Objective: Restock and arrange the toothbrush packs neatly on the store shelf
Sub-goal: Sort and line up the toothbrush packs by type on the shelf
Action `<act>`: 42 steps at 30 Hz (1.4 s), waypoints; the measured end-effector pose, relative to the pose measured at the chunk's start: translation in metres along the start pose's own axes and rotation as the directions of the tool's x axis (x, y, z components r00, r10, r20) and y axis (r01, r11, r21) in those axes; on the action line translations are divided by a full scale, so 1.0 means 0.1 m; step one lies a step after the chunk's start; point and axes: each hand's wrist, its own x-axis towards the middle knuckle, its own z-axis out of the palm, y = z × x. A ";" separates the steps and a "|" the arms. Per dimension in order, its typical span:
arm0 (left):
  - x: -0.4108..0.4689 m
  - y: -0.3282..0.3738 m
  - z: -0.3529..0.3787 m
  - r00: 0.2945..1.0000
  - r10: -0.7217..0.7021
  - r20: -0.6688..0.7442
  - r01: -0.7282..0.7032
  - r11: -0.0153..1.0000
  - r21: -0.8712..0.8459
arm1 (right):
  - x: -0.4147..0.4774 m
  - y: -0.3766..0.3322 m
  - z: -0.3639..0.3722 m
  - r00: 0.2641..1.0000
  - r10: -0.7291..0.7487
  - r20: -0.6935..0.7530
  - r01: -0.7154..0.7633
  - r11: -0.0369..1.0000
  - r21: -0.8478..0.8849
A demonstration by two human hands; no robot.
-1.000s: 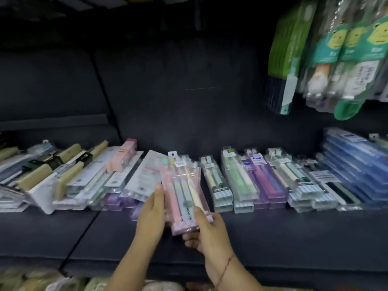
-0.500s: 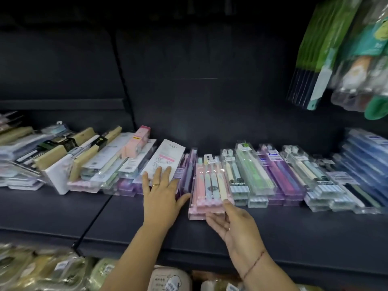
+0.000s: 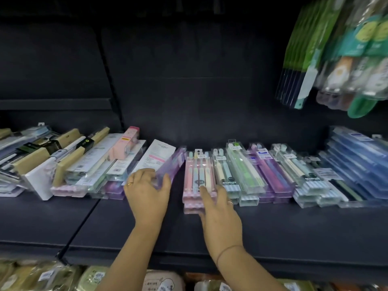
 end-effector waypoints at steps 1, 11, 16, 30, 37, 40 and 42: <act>0.02 0.04 -0.06 0.997 -0.077 -0.014 0.076 0.993 -0.087 | 0.06 0.01 0.01 0.999 -0.023 -0.026 0.022 0.998 -0.060; 0.04 0.45 -0.42 0.747 -0.635 0.199 0.538 0.400 -0.741 | 0.03 0.02 -0.28 0.998 -0.059 -0.035 0.069 0.853 0.517; -0.34 1.00 -0.27 0.718 -0.357 0.598 0.683 0.191 -0.705 | 0.03 0.01 -0.72 0.966 0.144 0.213 -0.244 0.253 0.936; -0.63 1.30 0.65 0.689 0.462 0.558 -0.487 0.866 -0.115 | 0.43 1.36 -1.03 0.887 0.437 0.151 -0.368 0.471 0.802; -0.44 1.11 0.59 0.646 0.439 0.625 -0.443 0.882 -0.161 | 0.49 1.26 -0.98 0.951 0.291 0.104 -0.299 0.784 0.544; -0.44 1.09 0.57 0.662 0.422 0.620 -0.378 0.901 -0.210 | 0.43 1.22 -1.01 0.968 0.180 0.177 -0.237 0.888 0.395; -0.43 1.11 0.57 0.686 0.409 0.602 -0.340 0.911 -0.232 | 0.42 1.21 -1.01 0.976 0.149 0.156 -0.194 0.923 0.331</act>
